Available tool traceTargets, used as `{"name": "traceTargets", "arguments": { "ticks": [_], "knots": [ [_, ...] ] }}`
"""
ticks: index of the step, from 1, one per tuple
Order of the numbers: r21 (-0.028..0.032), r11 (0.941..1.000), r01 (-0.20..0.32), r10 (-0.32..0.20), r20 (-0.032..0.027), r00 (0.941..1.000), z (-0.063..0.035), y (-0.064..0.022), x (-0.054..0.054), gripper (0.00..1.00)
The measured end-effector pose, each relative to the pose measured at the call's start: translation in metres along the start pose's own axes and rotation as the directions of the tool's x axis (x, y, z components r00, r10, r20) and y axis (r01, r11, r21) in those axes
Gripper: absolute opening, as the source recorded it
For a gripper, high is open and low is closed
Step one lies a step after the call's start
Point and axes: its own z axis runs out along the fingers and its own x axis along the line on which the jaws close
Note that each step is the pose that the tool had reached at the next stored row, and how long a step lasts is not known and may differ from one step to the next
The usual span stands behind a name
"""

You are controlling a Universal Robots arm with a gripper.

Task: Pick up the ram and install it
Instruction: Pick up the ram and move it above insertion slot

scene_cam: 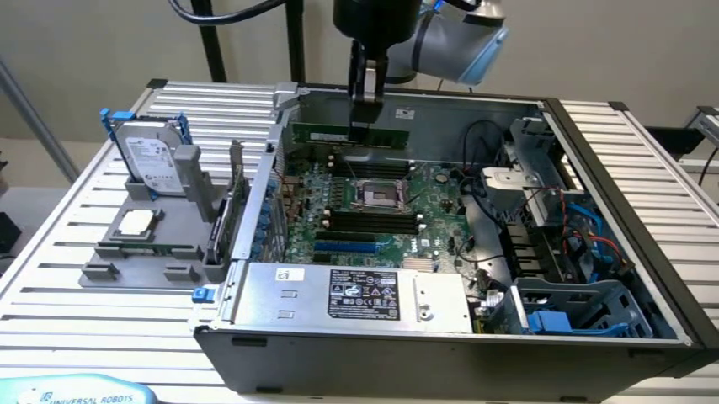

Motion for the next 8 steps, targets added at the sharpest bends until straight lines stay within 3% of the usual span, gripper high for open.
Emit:
{"name": "traceTargets", "arguments": {
  "ticks": [8],
  "knots": [
    [0.0,1.0,0.0,0.0,0.0,1.0,0.0145,-0.014,-0.024,0.13]
  ]
}}
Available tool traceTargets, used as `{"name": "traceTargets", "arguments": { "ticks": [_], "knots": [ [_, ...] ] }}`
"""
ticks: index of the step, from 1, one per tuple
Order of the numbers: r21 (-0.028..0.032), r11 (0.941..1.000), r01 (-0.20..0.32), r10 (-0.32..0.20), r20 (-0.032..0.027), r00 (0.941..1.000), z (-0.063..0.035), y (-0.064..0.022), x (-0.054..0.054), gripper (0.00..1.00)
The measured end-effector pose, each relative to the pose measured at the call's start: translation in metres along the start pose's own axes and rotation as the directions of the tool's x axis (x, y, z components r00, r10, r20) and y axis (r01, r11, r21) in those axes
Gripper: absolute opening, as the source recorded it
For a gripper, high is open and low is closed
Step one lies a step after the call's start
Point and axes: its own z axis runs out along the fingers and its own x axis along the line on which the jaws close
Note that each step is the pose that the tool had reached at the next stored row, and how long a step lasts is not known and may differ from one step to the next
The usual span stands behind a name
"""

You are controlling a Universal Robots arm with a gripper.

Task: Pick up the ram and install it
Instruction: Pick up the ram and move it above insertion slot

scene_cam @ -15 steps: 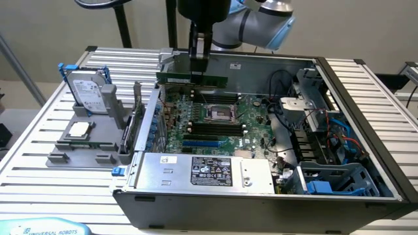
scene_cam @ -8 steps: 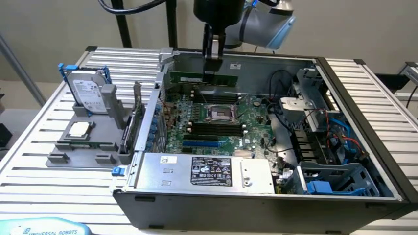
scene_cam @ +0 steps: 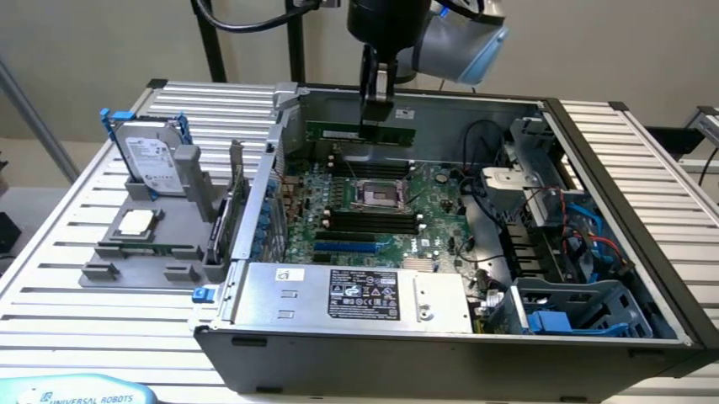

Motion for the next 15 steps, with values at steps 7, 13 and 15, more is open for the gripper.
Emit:
{"name": "traceTargets", "arguments": {
  "ticks": [7,13,15],
  "knots": [
    [0.0001,1.0,0.0,0.0,0.0004,1.0,0.0117,-0.0231,-0.008,0.13],
    [0.0002,1.0,-0.003,0.003,0.0042,1.0,0.0221,-0.0321,-0.007,0.13],
    [0.0011,1.0,-0.005,0.005,0.0055,1.0,0.0256,-0.0324,-0.007,0.13]
  ]
}}
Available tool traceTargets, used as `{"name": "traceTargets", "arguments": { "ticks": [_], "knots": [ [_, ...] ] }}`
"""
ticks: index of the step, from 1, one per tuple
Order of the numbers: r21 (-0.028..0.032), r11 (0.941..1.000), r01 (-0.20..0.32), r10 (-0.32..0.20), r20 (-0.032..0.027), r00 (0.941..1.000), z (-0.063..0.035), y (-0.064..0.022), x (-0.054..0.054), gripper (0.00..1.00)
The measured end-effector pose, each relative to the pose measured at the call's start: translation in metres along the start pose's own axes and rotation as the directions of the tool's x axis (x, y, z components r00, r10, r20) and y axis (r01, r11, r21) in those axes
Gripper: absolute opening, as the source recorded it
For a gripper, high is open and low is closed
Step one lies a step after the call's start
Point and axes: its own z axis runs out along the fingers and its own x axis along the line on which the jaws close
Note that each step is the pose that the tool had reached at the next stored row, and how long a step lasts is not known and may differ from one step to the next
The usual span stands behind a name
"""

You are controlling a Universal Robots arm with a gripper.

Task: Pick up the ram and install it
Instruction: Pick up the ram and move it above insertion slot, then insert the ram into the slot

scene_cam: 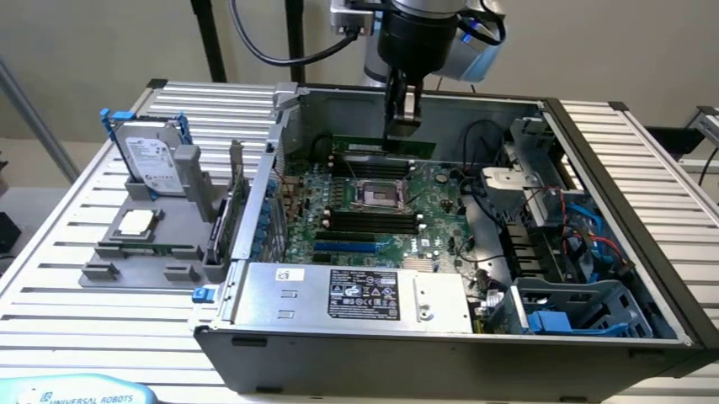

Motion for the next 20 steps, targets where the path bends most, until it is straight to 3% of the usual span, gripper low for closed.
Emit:
{"name": "traceTargets", "arguments": {
  "ticks": [16,20],
  "knots": [
    [0.0012,1.0,0.0,0.0,0.0004,1.0,0.0013,-0.0001,0.0,0.13],
    [0.0012,1.0,0.0,0.0,0.0018,1.0,0.0075,-0.0005,0.0023,0.13]
  ]
}}
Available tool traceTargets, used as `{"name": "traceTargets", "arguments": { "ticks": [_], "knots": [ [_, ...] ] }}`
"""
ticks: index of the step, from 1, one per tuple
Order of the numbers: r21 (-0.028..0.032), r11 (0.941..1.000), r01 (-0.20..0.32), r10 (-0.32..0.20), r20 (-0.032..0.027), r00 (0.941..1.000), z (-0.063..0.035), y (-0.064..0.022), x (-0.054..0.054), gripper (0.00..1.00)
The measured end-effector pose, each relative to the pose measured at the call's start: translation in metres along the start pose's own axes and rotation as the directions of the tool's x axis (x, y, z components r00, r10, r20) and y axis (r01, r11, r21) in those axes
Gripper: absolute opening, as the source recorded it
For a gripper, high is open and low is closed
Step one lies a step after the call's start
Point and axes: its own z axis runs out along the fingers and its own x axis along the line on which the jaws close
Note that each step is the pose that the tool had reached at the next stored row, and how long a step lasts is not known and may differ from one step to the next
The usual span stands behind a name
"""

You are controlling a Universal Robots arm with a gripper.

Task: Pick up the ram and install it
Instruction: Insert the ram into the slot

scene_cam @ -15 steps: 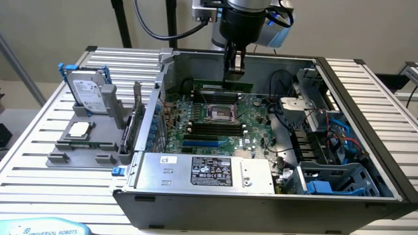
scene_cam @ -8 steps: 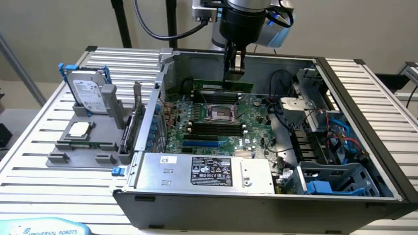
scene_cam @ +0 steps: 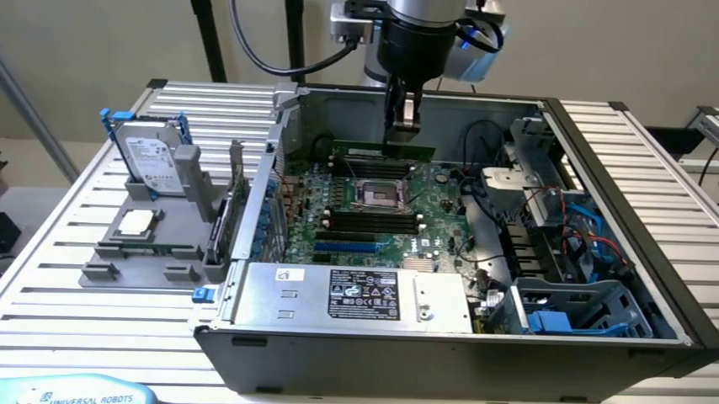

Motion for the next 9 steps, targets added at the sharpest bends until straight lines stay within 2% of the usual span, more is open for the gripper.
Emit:
{"name": "traceTargets", "arguments": {
  "ticks": [9],
  "knots": [
    [0.0,1.0,0.0,0.0,0.0001,1.0,0.0161,0.0008,0.01,0.13]
  ]
}}
